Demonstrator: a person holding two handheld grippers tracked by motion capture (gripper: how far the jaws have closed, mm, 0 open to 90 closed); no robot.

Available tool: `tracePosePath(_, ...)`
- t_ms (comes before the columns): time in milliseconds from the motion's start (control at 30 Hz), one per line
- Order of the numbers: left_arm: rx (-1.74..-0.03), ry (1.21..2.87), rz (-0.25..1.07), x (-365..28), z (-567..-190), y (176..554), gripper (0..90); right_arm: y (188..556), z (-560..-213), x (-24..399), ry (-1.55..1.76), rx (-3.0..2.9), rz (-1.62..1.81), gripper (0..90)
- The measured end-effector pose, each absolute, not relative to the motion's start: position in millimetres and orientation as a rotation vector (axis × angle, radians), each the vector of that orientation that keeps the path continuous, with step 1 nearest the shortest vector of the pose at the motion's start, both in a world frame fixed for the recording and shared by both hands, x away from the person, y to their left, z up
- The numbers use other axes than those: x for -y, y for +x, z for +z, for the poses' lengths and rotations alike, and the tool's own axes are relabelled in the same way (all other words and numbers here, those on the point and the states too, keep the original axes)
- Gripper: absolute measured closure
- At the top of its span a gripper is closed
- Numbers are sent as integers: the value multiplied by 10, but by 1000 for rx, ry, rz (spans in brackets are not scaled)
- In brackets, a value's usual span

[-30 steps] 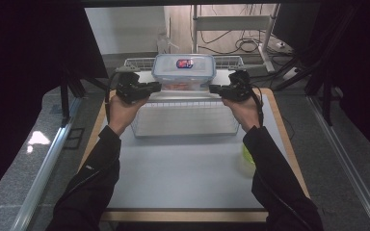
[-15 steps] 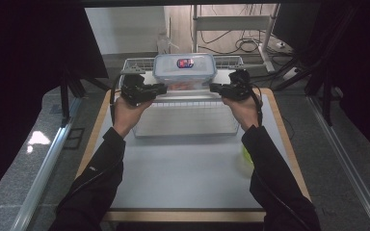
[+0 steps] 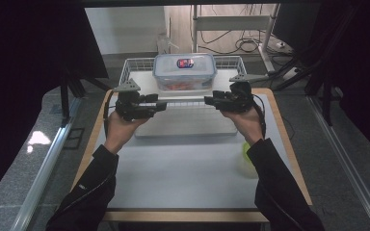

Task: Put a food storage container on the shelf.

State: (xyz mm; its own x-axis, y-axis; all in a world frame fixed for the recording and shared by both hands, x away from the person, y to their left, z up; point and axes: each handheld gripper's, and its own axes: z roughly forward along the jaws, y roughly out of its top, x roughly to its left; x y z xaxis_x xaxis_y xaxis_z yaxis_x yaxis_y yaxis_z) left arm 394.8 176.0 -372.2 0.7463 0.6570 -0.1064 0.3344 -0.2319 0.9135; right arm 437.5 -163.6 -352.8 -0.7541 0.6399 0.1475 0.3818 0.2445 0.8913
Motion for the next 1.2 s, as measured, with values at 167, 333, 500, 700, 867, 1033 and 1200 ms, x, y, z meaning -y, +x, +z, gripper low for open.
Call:
tracePosePath(167,-737,1883,396,-1718,-3824,3759,326,4246,-3621,1641,903,-2282,1489,361)
tracePosePath(333,-717,1933,430,-1646,-3960,3590,211,4126,-3753,1669,893,-2278,1478,274)
tracePosePath(500,-715,1953,407,-1624,-4102,3451,137,4025,-3881,1689,896,-2287,1451,213)
tracePosePath(700,-717,1951,392,-1631,-4251,3293,68,3938,-3980,1691,882,-2334,1408,128)
tracePosePath(867,-708,1943,425,-1653,-4357,3140,48,3849,-4054,1705,892,-2338,1409,106)
tracePosePath(1033,-706,1943,467,-1704,-4470,2962,55,3745,-4134,1739,887,-2359,1402,94)
tracePosePath(1200,-715,1925,462,-1782,-4594,2858,63,3640,-4224,1787,887,-2375,1409,88)
